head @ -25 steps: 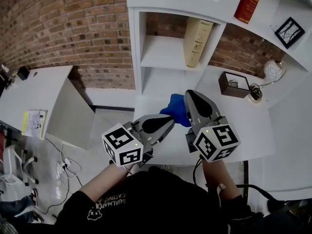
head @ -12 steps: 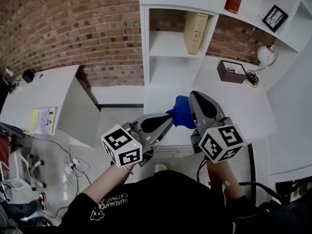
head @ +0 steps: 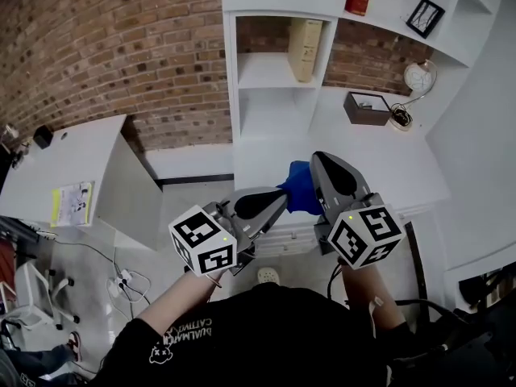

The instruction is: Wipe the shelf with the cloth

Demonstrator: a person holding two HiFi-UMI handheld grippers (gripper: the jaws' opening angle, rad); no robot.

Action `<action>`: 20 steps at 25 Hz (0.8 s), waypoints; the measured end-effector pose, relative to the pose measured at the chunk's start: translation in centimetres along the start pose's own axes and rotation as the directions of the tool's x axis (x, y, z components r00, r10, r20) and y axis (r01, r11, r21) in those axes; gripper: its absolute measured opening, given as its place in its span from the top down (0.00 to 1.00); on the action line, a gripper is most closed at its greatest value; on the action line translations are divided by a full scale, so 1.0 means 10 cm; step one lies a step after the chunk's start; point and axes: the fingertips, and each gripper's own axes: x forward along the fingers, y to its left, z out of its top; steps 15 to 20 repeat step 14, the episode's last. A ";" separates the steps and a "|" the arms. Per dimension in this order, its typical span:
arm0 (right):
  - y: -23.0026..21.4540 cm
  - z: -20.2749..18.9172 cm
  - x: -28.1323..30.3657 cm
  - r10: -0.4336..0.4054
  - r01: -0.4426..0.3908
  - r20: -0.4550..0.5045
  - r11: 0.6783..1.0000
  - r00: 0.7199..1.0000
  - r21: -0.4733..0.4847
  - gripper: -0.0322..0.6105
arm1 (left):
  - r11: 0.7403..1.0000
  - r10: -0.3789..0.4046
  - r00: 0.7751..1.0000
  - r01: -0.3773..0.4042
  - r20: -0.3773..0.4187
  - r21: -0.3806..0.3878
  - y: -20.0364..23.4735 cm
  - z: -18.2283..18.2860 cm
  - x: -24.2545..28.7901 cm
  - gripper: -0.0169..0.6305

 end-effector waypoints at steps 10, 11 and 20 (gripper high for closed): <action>0.03 0.00 -0.24 -0.033 0.033 -0.003 0.999 0.999 0.007 0.93 | 0.999 -0.038 0.999 0.038 -0.019 0.003 -0.22 -0.06 0.00 0.98; 0.03 -0.01 -0.25 -0.036 0.036 -0.005 0.999 0.999 0.005 0.93 | 0.999 -0.039 0.999 0.039 -0.020 0.003 -0.23 -0.06 0.00 0.98; 0.01 -0.02 -0.29 -0.045 0.045 -0.010 0.999 0.999 0.002 0.93 | 0.999 -0.039 0.999 0.039 -0.019 0.002 -0.24 -0.07 0.00 0.98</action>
